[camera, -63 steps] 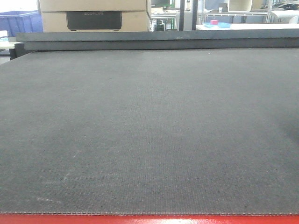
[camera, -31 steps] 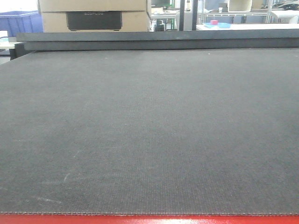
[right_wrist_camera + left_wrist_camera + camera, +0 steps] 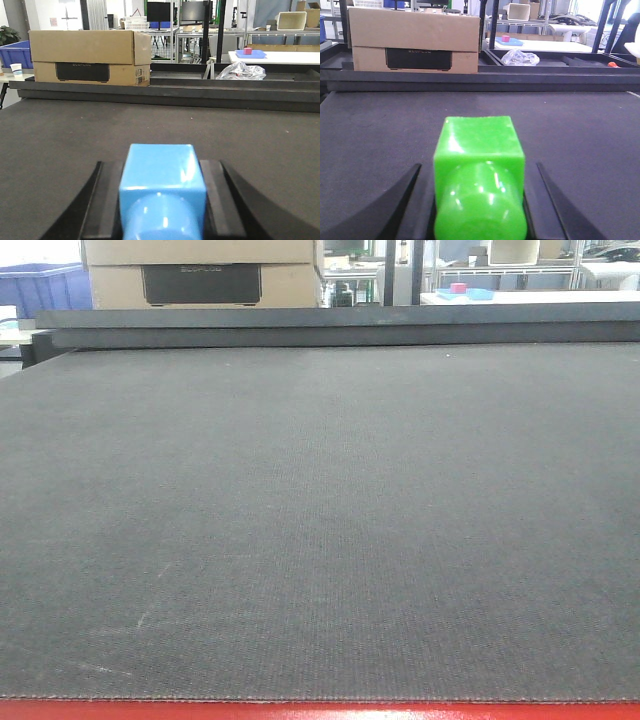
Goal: Grab block from conveyor and place in blue bin
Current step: 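Lift both held blocks up off the conveyor belt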
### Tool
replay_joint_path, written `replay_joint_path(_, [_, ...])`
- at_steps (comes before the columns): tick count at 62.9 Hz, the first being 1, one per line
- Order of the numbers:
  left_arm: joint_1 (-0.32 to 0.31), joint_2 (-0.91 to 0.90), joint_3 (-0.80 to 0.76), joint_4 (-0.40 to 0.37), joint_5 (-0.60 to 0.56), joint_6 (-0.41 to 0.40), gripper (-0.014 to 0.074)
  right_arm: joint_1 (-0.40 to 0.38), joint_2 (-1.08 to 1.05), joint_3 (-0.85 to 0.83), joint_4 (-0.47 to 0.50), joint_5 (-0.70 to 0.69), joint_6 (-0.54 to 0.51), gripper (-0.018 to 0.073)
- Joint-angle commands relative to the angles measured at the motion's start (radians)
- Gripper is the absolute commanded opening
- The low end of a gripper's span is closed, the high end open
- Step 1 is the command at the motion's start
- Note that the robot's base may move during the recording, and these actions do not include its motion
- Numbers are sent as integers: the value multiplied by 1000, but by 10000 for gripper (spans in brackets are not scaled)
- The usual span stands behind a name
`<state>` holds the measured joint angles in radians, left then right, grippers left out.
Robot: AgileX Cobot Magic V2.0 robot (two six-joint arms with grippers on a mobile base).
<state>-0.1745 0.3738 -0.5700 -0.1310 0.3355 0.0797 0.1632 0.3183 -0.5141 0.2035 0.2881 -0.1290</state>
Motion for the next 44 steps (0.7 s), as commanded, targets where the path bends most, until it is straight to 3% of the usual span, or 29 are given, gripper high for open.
replay_joint_path(1, [-6,-4,-2,5,-21,-1,-111,1,-5,1,-9,-8,-5,-163])
replay_joint_path(7, [-6,-4,-2,-24,-34,-1,-111,1,-5,1,-9,-4,-5,-163])
replay_joint_path(44, [-6,-4,-2,-24,-78,-1,-111,1,-5,1,-9,-7,-5,-163])
